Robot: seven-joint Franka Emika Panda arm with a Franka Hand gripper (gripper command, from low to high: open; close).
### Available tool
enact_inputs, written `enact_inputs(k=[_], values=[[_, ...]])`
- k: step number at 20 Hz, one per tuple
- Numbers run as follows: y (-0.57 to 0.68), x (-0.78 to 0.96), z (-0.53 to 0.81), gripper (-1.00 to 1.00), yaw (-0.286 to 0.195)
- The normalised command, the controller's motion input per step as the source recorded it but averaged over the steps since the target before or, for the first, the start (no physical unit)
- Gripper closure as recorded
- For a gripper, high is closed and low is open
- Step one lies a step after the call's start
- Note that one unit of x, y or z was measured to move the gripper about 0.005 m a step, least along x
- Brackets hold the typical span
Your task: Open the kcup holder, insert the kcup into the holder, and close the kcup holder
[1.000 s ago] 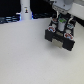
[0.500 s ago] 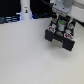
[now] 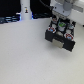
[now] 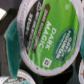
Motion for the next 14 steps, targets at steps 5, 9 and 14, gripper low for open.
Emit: enact_inputs(k=[5,9,14], values=[[0.0,0.11,0.38,-1.0,0.09],[-0.08,0.17,0.47,-1.0,0.091],[-0.36,0.4,0.52,-1.0,0.06]])
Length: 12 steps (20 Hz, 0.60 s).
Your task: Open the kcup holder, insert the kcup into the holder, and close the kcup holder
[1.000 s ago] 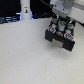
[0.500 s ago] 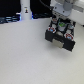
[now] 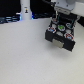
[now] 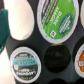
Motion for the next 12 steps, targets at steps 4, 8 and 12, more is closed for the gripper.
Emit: enact_inputs(k=[4,8,12], values=[[-0.43,0.52,0.37,-1.0,0.045],[-0.45,0.64,0.27,-1.0,0.013],[-0.35,0.72,0.14,-1.0,0.008]])
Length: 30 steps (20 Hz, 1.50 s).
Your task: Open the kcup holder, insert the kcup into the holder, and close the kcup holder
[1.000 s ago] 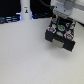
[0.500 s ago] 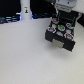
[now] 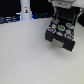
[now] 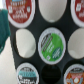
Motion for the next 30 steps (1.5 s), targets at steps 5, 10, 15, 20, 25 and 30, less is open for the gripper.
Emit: enact_inputs(k=[5,10,15,20,25,30], values=[[-0.3,0.75,0.1,-1.0,0.01],[-0.25,0.78,0.03,-1.0,0.005],[-0.11,0.71,-0.07,-1.0,0.016],[0.0,0.35,-0.17,-1.0,0.078],[0.09,0.01,-0.26,-1.0,0.204],[0.04,-0.07,-0.26,-1.0,0.301]])
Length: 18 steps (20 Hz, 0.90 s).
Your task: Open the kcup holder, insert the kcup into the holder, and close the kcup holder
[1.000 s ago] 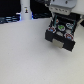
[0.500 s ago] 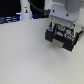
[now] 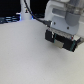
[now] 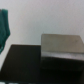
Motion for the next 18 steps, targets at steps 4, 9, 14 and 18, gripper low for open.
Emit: enact_inputs(k=[4,9,14,18], values=[[0.2,-0.31,-0.21,-1.0,0.226],[0.18,-0.5,-0.09,-1.0,0.213],[0.34,-0.5,-0.01,-1.0,0.156],[0.58,-0.43,0.01,-1.0,0.079]])
